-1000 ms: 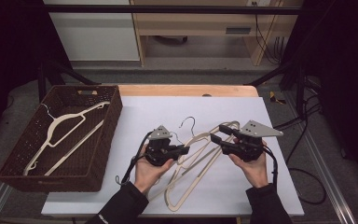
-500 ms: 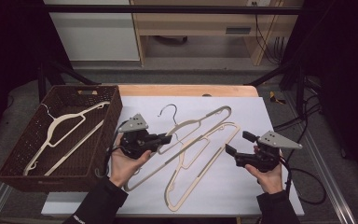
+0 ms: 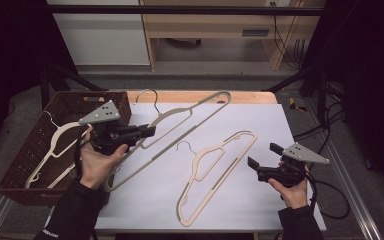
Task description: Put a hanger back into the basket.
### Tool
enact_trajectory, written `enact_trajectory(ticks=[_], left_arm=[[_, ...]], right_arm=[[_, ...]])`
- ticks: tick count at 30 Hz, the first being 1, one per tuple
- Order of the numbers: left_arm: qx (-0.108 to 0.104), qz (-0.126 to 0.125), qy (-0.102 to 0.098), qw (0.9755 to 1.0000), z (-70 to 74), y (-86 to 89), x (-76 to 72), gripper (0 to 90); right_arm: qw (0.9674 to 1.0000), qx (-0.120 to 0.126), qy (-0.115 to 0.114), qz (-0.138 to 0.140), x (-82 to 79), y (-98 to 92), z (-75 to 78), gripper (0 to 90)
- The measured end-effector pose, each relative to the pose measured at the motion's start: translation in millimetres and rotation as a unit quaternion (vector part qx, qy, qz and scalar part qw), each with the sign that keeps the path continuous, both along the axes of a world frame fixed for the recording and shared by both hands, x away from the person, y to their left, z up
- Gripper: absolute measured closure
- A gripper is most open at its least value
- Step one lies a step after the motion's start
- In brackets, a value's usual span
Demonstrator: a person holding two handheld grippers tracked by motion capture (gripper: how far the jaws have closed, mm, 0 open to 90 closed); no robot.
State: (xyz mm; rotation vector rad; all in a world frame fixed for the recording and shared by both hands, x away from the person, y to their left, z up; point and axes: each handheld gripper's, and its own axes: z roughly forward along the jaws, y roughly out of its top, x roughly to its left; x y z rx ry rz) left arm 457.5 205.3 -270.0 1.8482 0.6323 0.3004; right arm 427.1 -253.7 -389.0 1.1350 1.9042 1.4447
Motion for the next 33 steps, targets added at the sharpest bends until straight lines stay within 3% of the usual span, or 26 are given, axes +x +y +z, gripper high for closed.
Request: enact_trajectory(ticks=[5,15,20,33], left_arm=[[0.019,0.013,-0.015,0.9996,12.3,20.4,3.9,86.3],[0.017,0.037,-0.021,0.9990,26.9,67.0,16.0,86.3],[0.026,0.053,-0.024,0.9980,31.5,94.9,22.1,86.3],[0.027,0.101,-0.007,0.9945,18.5,167.5,38.8,86.2]], right_arm=[[1.0000,-0.002,0.005,-0.002,0.3,0.5,-1.2,4.5],[1.0000,-0.006,0.007,-0.002,0.9,2.0,-2.7,3.4],[0.9999,-0.007,0.010,0.001,0.9,2.0,-2.9,3.3],[0.9999,-0.009,0.012,0.002,1.5,3.7,-3.3,2.7]])
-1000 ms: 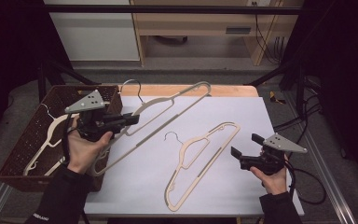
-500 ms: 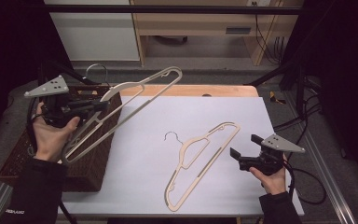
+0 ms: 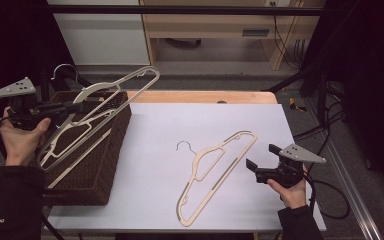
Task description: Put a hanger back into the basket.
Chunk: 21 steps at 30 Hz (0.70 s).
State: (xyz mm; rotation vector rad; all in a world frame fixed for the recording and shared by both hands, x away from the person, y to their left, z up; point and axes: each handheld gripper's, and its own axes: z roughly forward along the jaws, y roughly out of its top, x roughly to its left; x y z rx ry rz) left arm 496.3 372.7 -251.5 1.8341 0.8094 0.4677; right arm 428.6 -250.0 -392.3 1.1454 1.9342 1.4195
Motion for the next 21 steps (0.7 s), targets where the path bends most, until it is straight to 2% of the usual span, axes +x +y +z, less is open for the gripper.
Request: enact_trajectory(ticks=[6,9,15,18,21], left_arm=[[0.008,0.023,0.020,0.9995,-16.8,27.4,6.7,86.2],[0.018,0.032,0.027,0.9990,-23.7,39.4,7.4,86.2],[0.021,0.046,0.041,0.9979,-36.7,62.1,6.8,86.2],[0.029,0.051,0.050,0.9970,-42.5,70.4,6.6,86.2],[0.032,0.057,0.049,0.9967,-46.5,76.6,5.5,86.2]], right_arm=[[1.0000,0.000,0.001,0.000,0.1,-0.3,0.1,2.8],[1.0000,0.001,0.002,0.000,0.1,-0.3,0.1,2.7],[1.0000,-0.001,0.002,0.000,0.8,1.1,-0.7,2.7],[1.0000,0.000,0.005,-0.002,0.8,1.2,-0.7,2.7],[1.0000,0.001,0.006,-0.004,0.9,1.1,-0.8,2.7]])
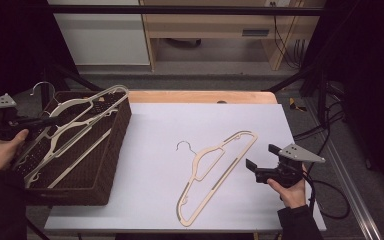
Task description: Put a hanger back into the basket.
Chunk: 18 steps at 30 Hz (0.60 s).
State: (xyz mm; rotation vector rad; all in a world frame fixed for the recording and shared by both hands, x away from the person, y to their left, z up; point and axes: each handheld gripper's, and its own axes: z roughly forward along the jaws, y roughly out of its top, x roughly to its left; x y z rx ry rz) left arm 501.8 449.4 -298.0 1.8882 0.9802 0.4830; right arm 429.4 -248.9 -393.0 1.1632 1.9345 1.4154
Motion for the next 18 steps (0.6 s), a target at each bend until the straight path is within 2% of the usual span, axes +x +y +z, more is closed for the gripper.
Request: enact_trajectory(ticks=[3,9,14,18], left_arm=[[-0.005,0.009,0.000,0.9999,-2.6,8.5,-1.7,86.2],[0.002,0.022,0.015,0.9996,-11.6,17.4,-4.7,86.3],[-0.004,0.025,0.025,0.9994,-20.8,14.4,-4.5,86.3],[-0.007,0.028,0.037,0.9989,-34.6,8.0,-2.7,86.2]], right_arm=[[1.0000,-0.004,-0.002,0.004,0.5,-0.4,-0.5,2.7],[0.9999,-0.009,-0.004,0.007,1.2,-1.0,-1.0,2.7],[0.9999,-0.009,-0.005,0.008,1.3,-0.5,-1.1,2.7],[0.9999,-0.007,-0.004,0.008,1.0,-0.7,-0.6,2.7]])
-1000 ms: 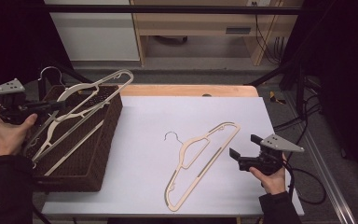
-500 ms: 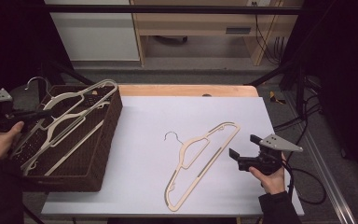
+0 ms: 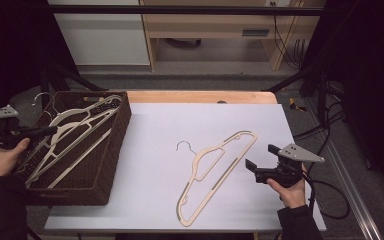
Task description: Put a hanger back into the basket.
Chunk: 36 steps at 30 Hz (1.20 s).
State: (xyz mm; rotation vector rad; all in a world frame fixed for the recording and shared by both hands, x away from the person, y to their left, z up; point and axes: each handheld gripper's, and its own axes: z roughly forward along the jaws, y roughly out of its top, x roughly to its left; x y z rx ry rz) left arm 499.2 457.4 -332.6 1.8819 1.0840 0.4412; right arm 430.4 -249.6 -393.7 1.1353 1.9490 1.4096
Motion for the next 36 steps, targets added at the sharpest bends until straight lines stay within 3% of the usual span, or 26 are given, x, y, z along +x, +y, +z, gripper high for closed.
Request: enact_trajectory(ticks=[13,19,25,30,32,33,36], left_arm=[[-0.018,0.026,0.039,0.9987,-33.1,-4.5,2.9,85.9],[-0.001,0.029,0.062,0.9976,-38.9,-13.3,9.5,85.5],[0.005,0.061,0.072,0.9956,-44.5,-8.2,11.9,83.9],[0.035,0.109,0.080,0.9901,-45.5,-5.3,14.0,81.4],[0.060,0.138,0.082,0.9851,-48.6,-3.3,15.3,79.3],[0.061,0.149,0.091,0.9827,-50.8,-1.5,15.8,76.7],[0.056,0.163,0.101,0.9798,-51.6,1.2,16.8,76.2]], right_arm=[[1.0000,0.000,0.000,0.002,-0.6,1.8,0.7,2.7],[1.0000,-0.001,0.001,0.002,-1.0,1.3,1.1,2.7],[1.0000,0.000,0.002,0.003,-0.6,2.0,0.7,2.7],[1.0000,-0.001,0.002,0.004,-0.6,2.4,0.5,2.7],[1.0000,-0.002,0.002,0.003,-0.4,2.6,0.4,2.7],[1.0000,-0.002,0.002,0.004,-0.3,2.8,0.2,2.7],[1.0000,-0.003,0.002,0.005,0.0,3.1,-0.3,2.7]])
